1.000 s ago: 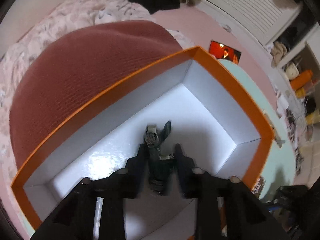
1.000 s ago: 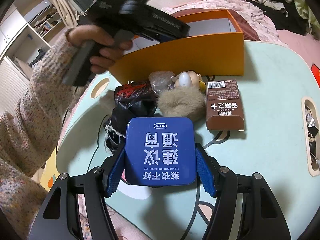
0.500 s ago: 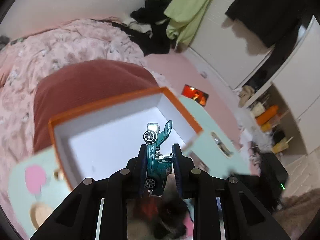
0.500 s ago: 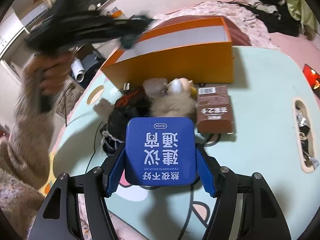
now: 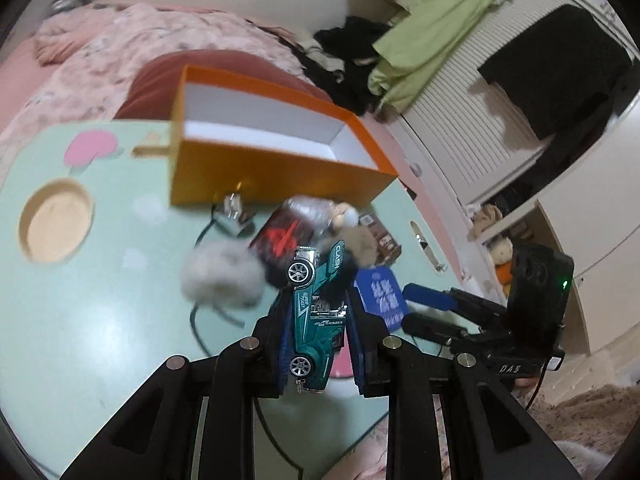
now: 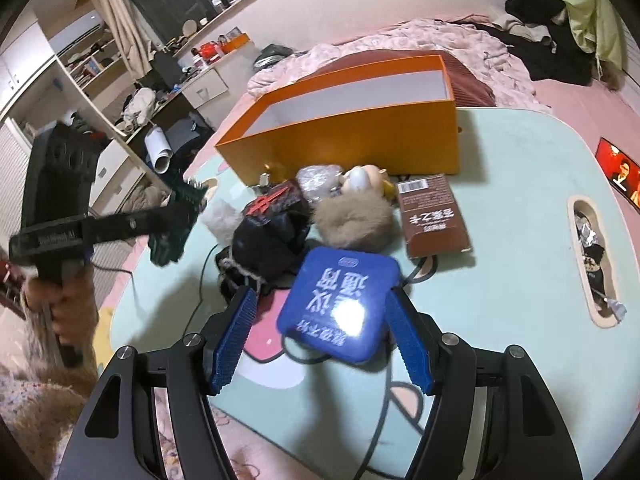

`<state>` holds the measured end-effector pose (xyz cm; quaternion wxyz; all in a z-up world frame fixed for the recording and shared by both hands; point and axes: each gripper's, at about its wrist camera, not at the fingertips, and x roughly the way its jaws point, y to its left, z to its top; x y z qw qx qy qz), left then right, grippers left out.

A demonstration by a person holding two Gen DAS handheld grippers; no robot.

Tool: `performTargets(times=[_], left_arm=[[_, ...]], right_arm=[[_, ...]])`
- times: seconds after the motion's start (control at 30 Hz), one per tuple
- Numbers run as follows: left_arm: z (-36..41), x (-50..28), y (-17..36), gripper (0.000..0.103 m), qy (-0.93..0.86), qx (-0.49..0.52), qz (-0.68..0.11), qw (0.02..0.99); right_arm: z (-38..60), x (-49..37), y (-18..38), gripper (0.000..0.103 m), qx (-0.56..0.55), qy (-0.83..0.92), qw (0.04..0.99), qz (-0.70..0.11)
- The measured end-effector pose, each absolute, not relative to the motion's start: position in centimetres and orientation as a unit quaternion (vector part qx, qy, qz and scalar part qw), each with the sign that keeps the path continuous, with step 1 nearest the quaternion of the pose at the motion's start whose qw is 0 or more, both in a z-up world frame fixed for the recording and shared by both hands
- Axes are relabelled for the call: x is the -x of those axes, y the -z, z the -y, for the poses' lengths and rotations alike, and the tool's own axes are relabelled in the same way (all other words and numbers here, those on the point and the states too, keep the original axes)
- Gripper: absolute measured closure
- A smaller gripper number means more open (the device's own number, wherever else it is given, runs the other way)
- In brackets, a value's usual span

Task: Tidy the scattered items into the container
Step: 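Lower the toy car with the left gripper while the right sets down the tin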

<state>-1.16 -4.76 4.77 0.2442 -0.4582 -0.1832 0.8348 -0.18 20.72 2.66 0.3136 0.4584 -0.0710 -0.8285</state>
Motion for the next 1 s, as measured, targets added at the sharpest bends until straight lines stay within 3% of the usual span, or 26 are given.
performTargets(times=[0.3, 0.37, 0.43, 0.53, 0.9, 1.0], left_arm=[[2.9, -0.1, -2.7, 0.079, -0.865, 0.451, 0.119, 0.186], [2.9, -0.4, -2.6, 0.064, -0.873, 0.434, 0.128, 0.185], [3.2, -1.1, -3.1, 0.043, -0.885, 0.404, 0.141, 0.183], [3.2, -2.4, -3.8, 0.029, -0.895, 0.384, 0.136, 0.182], [1.9, -5.1, -1.4, 0.017, -0.893, 0.439, 0.044, 0.087], [1.0, -5.1, -0.7, 0.0, -0.894, 0.445, -0.007, 0.05]], right_arm=[[-20.3, -1.4, -3.1, 0.036, -0.434, 0.843, 0.313, 0.051], [-20.3, -1.9, -3.1, 0.036, -0.43, 0.846, 0.313, 0.048], [-20.3, -2.1, -3.1, 0.036, -0.428, 0.847, 0.311, 0.045], [-20.3, -2.6, -3.1, 0.036, -0.422, 0.853, 0.306, 0.036], [-19.9, -4.8, -1.9, 0.035, -0.408, 0.881, 0.236, -0.036], [-20.5, -4.5, -1.0, 0.026, -0.418, 0.884, 0.208, -0.027]])
